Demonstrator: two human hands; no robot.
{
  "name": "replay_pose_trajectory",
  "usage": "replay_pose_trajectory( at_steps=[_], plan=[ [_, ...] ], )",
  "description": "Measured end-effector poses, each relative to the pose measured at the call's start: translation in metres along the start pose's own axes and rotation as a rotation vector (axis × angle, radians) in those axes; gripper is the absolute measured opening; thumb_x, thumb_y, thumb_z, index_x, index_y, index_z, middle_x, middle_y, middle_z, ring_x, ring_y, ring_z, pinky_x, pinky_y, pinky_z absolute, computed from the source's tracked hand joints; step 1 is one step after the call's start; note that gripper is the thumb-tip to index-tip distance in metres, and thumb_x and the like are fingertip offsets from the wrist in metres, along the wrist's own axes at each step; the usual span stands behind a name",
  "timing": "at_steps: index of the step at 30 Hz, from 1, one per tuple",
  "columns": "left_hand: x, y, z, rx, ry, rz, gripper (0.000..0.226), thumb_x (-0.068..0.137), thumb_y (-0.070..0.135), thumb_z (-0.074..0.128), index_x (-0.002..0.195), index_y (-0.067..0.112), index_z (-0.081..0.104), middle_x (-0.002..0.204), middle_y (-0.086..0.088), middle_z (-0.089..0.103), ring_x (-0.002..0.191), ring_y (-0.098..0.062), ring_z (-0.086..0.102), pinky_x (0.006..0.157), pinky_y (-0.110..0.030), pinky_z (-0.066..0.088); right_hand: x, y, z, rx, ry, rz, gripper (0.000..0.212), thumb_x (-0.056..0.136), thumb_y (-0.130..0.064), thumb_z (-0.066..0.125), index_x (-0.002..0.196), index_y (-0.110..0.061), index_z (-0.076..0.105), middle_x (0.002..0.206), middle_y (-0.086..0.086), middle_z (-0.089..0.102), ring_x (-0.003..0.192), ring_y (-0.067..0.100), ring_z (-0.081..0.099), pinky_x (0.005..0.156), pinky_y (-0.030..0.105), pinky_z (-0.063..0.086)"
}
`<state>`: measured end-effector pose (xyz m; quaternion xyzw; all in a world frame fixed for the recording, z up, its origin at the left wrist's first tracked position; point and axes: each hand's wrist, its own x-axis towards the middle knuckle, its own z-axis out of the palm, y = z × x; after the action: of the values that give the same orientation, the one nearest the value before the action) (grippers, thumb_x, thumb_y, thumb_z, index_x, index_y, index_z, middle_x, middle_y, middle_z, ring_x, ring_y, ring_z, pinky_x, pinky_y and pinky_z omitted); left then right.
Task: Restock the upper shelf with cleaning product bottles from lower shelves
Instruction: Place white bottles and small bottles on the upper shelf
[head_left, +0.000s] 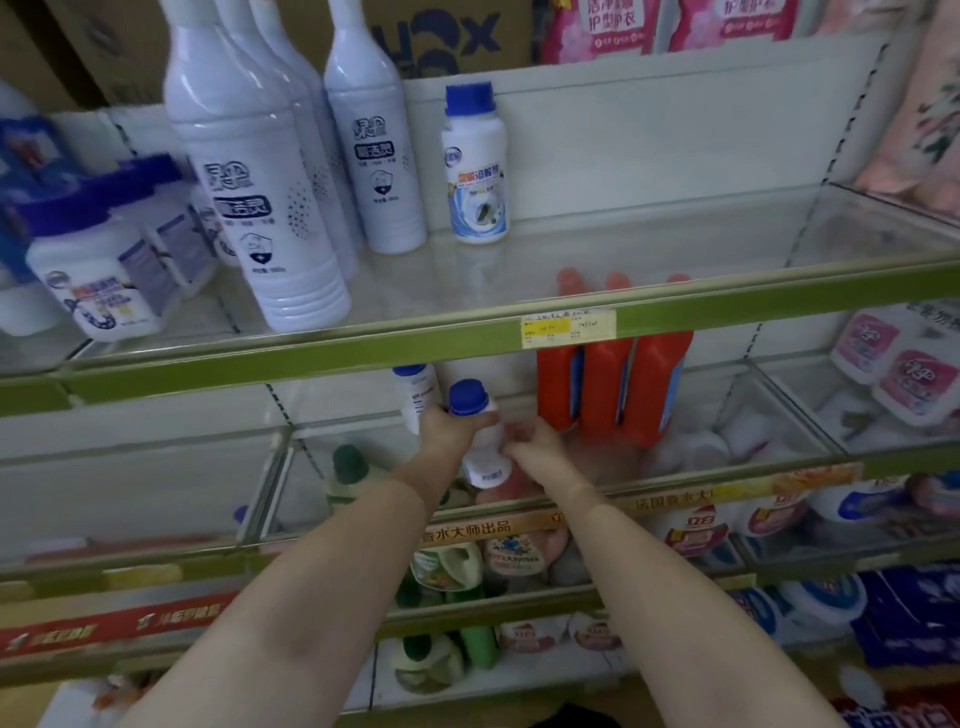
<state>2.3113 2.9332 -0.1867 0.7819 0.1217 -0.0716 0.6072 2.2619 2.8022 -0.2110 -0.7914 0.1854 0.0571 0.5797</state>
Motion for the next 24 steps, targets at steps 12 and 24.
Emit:
replay_pose_trajectory(
  at_steps=[12,24],
  plan=[
    [-0.07,-0.016,-0.111,-0.299,-0.194,-0.112,0.044,0.077,0.029,0.084,0.11,0.008,0.063,0.101,-0.007,0.072,0.085,-0.017,0.068,0.065,-0.029,0.052,-0.102,-0.033,0.063,-0.065,-0.159,0.112,0.086,0.073,-0.033,0.088,0.145,-0.016,0.044,0.135,0.006,0.061,0.115,0.022,0.062,0.09,0.035,0.052],
    [-0.094,-0.023,-0.179,-0.226,-0.365,-0.2,0.111,0.036,0.076,0.086,0.12,0.01,0.055,0.111,-0.008,0.07,0.102,-0.027,0.066,0.1,-0.046,0.048,-0.174,-0.045,0.113,0.077,0.002,0.098,0.104,0.068,-0.037,0.09,0.152,-0.012,0.034,0.135,0.009,0.061,0.098,0.017,0.067,0.071,0.03,0.051]
  ],
)
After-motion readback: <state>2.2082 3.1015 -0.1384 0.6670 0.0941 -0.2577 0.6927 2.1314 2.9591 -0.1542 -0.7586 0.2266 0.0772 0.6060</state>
